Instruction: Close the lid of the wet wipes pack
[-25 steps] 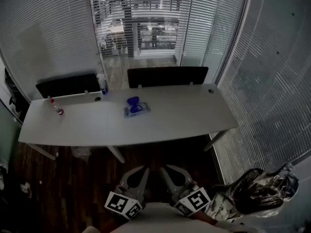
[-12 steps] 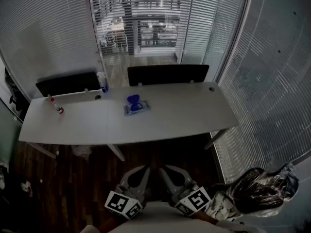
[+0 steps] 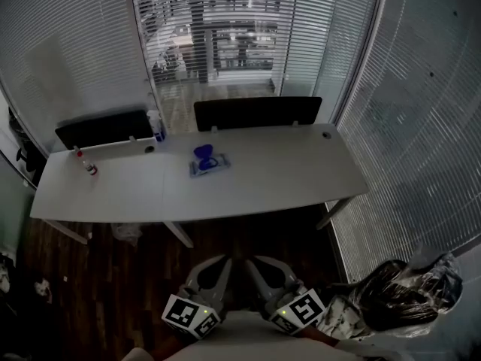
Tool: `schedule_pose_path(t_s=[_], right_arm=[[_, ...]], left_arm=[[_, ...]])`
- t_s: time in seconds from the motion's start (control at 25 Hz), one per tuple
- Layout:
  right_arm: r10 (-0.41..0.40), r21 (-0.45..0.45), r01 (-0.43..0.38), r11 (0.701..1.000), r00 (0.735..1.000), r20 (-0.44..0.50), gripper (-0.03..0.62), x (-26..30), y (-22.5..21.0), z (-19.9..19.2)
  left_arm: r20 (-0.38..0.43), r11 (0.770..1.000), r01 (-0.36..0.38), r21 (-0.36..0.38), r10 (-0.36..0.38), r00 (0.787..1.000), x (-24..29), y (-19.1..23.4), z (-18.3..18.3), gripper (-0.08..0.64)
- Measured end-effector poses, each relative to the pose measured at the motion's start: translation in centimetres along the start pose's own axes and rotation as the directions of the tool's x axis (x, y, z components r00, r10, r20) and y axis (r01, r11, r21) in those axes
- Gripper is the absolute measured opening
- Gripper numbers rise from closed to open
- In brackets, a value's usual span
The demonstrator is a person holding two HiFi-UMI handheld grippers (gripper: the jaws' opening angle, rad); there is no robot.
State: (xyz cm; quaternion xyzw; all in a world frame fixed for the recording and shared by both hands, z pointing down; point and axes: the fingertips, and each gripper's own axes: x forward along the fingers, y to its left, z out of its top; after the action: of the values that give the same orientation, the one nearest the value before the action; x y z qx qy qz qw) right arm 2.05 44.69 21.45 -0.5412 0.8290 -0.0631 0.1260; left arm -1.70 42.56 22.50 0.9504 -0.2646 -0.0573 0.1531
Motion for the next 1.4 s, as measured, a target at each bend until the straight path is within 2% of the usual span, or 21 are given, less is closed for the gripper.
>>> schedule_pose_path(t_s=[0.28,0.6,0.92,1.16,1.4], right_arm=[[-0.016,0.011,0.016,1.0,1.0,-0.009,0.0,-2.4,-1.9,0.4],[-0.031,0.03,0.031,0.999,0.999,-0.009,0.0,-4.1,-3.6,0.5],[-0.037,0.045,0.037,0.998,0.999,0.007,0.0,-3.3,-4.9,0.3],[-0.04,0.038,0.039,0.999,0.999,0.02,0.0,-0.6,-6.8,0.2],[-0.017,0.037,0.017,0.999,1.0,0.01,0.0,6.1,-8.7,-0.8]], left_arm=[[0.012,1.0,-0.02,-0.016,0.02,1.0,1.3,-1.5,-0.8,0.002],[0.001,1.0,0.0,-0.011,0.0,1.0,2.6,-3.4,-1.9,0.002],[0.004,1.0,0.025,0.015,-0.025,1.0,4.3,-2.9,-1.5,0.002],[0.02,0.999,0.032,0.03,-0.033,0.999,6.6,-0.4,-0.8,0.002],[0.053,0.999,-0.006,0.043,0.004,0.999,8.9,6.7,1.6,0.002]])
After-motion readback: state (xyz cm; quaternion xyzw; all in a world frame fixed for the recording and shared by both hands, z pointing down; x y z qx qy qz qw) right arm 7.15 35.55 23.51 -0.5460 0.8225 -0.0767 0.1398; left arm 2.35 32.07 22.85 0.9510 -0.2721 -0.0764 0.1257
